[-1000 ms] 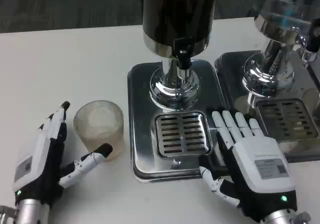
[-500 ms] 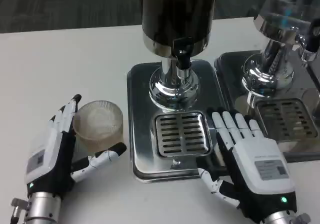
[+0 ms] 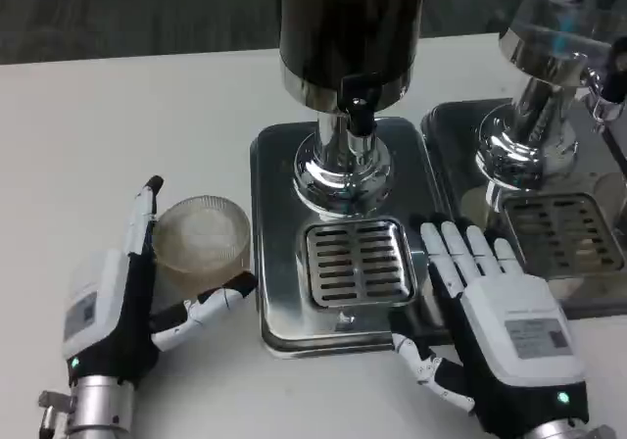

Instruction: Grasp the cup under the faucet to collect the drink, then remove the cup.

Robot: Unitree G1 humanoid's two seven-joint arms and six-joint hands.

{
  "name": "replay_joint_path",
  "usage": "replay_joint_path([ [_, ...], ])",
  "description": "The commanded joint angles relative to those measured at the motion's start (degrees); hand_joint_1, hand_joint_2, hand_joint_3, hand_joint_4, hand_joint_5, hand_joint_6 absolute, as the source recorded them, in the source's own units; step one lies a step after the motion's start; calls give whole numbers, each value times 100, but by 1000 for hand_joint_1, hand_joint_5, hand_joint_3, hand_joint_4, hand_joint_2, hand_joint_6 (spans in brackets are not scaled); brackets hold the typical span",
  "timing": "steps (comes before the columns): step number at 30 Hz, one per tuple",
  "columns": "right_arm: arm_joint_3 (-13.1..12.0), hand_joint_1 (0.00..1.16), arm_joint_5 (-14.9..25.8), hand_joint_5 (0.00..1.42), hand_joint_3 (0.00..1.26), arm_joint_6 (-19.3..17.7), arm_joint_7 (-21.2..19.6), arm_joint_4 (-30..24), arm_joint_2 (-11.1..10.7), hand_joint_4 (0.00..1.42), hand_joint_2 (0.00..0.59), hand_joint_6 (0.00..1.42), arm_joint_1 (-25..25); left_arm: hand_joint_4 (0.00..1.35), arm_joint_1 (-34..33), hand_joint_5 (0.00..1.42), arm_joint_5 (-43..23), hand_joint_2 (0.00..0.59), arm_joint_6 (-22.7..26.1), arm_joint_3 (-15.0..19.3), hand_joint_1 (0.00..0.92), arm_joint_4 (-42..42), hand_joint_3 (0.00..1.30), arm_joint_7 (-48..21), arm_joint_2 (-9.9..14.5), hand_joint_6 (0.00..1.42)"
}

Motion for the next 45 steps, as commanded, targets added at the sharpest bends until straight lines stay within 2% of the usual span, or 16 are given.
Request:
replay_joint_path([
  [1, -11, 273, -28, 0, 4, 30, 65, -147, -33, 0, 455, 0, 66, 214, -64, 496, 135, 48, -130, -121, 367, 153, 93, 395, -52, 599],
  [3, -12, 274, -26, 0, 4, 32, 83, -163, -37, 0, 455, 0, 71, 335, -76, 620, 204, 64, -116, -175, 419, 184, 183, 592, -62, 770],
  [5, -15, 274, -20, 0, 4, 29, 93, -174, -39, 0, 457, 0, 79, 489, -68, 749, 262, 78, -117, -211, 511, 198, 302, 736, -70, 897],
  [10, -21, 278, -16, 0, 5, 33, 111, -178, -21, 0, 462, 0, 78, 658, -59, 891, 339, 61, -109, -316, 557, 226, 455, 1054, -113, 1055],
  [15, -23, 278, -10, 0, 5, 29, 102, -178, -13, 0, 458, 0, 92, 735, -42, 956, 448, 35, -58, -406, 601, 201, 546, 1385, -112, 1119],
  [26, -27, 278, -7, 0, 5, 2, 93, -155, -23, 0, 457, 0, 62, 753, -16, 963, 534, 13, 15, -456, 618, 50, 571, 1813, -103, 1154],
  [30, -20, 281, -7, 0, 5, 3, 83, -129, -7, 0, 457, 0, 41, 753, -28, 964, 596, 24, 41, -458, 682, -33, 579, 1929, -65, 1165],
  [34, -15, 316, -18, 0, 5, 18, 66, -100, 11, 0, 447, 0, 26, 753, -22, 962, 691, 19, 44, -449, 700, -177, 579, 2062, -32, 1168],
  [45, -63, 329, 21, 0, 5, 31, 41, -74, 31, 0, 449, 0, 28, 744, -2, 951, 737, 16, 27, -412, 711, -595, 579, 2206, 19, 1154],
])
